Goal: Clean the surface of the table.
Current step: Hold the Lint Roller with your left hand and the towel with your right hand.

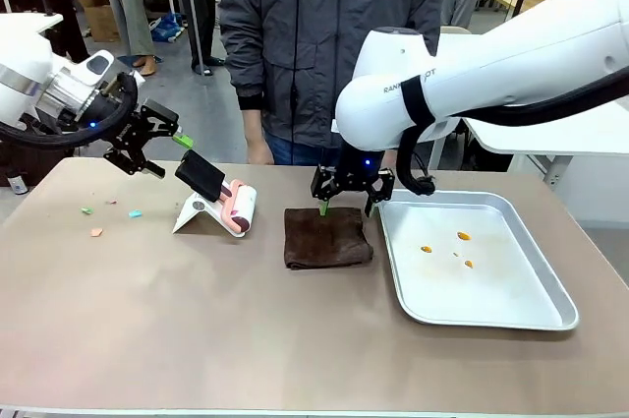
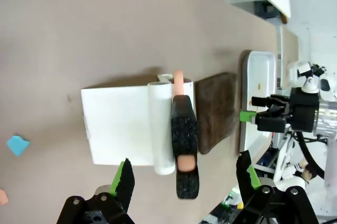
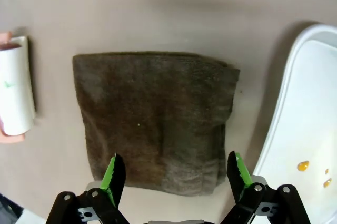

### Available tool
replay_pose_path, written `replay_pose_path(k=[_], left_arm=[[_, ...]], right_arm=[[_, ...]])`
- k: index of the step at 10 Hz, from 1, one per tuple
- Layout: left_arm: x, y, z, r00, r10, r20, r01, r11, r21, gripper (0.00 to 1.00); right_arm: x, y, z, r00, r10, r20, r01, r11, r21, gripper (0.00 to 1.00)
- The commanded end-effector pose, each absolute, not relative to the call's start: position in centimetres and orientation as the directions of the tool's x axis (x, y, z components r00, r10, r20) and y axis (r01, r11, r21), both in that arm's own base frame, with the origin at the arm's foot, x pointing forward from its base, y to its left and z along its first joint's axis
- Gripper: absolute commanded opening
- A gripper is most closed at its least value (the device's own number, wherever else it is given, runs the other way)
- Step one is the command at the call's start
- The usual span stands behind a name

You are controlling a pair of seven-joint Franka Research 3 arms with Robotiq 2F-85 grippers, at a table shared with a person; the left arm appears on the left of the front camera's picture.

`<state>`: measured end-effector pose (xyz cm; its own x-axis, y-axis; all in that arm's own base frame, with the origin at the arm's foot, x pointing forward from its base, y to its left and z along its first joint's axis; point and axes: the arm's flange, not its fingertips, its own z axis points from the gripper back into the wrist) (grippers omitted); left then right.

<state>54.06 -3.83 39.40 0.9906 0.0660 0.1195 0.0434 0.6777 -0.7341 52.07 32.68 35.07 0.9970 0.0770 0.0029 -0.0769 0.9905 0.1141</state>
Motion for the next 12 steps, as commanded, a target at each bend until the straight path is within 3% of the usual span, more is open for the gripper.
replay_pose_path(k=[1,6,12], left_arm=[[53.4,-5.5,38.6,0.985,0.079,0.153,0.068,0.641,-0.765,1.0],[53.4,-7.6,37.5,0.992,0.041,0.116,0.063,0.644,-0.763,1.0],[53.2,-6.5,37.2,0.993,0.061,0.1,0.035,0.66,-0.75,1.0]], right_arm=[[53.5,33.4,34.8,1.0,0.023,-0.015,-0.022,0.998,0.056,1.0],[54.3,33.8,31.9,0.998,-0.016,-0.058,0.015,1.0,-0.022,1.0],[54.3,33.6,31.0,0.996,-0.052,-0.066,0.051,0.998,-0.02,1.0]])
